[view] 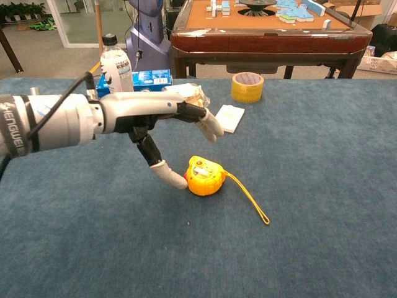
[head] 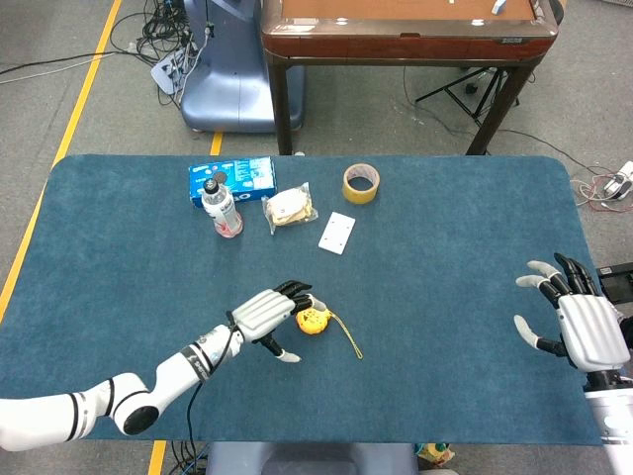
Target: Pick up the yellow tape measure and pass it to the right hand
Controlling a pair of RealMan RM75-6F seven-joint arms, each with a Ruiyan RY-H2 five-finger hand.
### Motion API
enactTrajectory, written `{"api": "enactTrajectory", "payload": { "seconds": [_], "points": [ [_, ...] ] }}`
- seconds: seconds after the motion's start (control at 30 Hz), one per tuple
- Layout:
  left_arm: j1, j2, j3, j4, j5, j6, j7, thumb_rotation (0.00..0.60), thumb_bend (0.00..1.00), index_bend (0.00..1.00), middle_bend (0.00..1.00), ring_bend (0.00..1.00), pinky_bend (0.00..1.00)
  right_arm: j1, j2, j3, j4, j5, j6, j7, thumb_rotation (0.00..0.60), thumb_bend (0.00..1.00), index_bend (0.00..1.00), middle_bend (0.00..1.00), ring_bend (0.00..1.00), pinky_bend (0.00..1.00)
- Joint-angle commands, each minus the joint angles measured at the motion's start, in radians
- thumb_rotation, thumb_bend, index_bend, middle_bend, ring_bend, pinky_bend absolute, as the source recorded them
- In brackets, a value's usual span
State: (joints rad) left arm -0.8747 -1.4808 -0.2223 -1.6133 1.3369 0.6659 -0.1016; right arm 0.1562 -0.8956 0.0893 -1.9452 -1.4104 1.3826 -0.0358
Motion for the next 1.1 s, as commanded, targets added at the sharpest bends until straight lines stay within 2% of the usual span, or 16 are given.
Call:
{"api": "enactTrajectory", "payload": {
  "seconds": [0.03, 0.37, 0.67, 0.9, 1.1],
  "points": [
    [-0.046, -0.048, -0.004, 0.046, -0.057, -0.038, 0.052, 0.6, 0.08, 0.17, 0.17, 0.0, 0.0, -0.001, 0.0, -0.001, 0.002, 0.003, -0.003, 0.002, 0.6, 0.4, 0.32, 0.2, 0.05, 0.0],
    [-0.152, -0.165, 0.008, 0.167, -0.215, -0.058, 0.236, 0.6, 0.08, 0.14, 0.13, 0.0, 0.0, -0.009, 0.003, -0.006, 0.007, 0.001, -0.002, 0.009, 0.6, 0.4, 0.32, 0.2, 0.05, 0.0],
    [-0.21, -0.215, 0.042, 0.252, -0.37, -0.05, 0.376, 0.6, 0.08, 0.14, 0.13, 0.0, 0.0, -0.016, 0.007, -0.01, 0.012, -0.003, -0.001, 0.02, 0.6, 0.4, 0.32, 0.2, 0.05, 0.0],
    [-0.227, -0.193, 0.085, 0.254, -0.486, -0.023, 0.473, 0.6, 0.07, 0.16, 0.14, 0.0, 0.0, -0.015, 0.003, -0.011, 0.01, -0.014, 0.001, 0.012, 0.6, 0.4, 0.32, 0.2, 0.05, 0.0],
    [-0.207, -0.109, 0.134, 0.171, -0.541, 0.016, 0.519, 0.6, 0.07, 0.25, 0.24, 0.0, 0.0, -0.015, -0.009, -0.012, 0.009, -0.02, 0.0, 0.008, 0.6, 0.4, 0.32, 0.2, 0.05, 0.0]
  ]
}}
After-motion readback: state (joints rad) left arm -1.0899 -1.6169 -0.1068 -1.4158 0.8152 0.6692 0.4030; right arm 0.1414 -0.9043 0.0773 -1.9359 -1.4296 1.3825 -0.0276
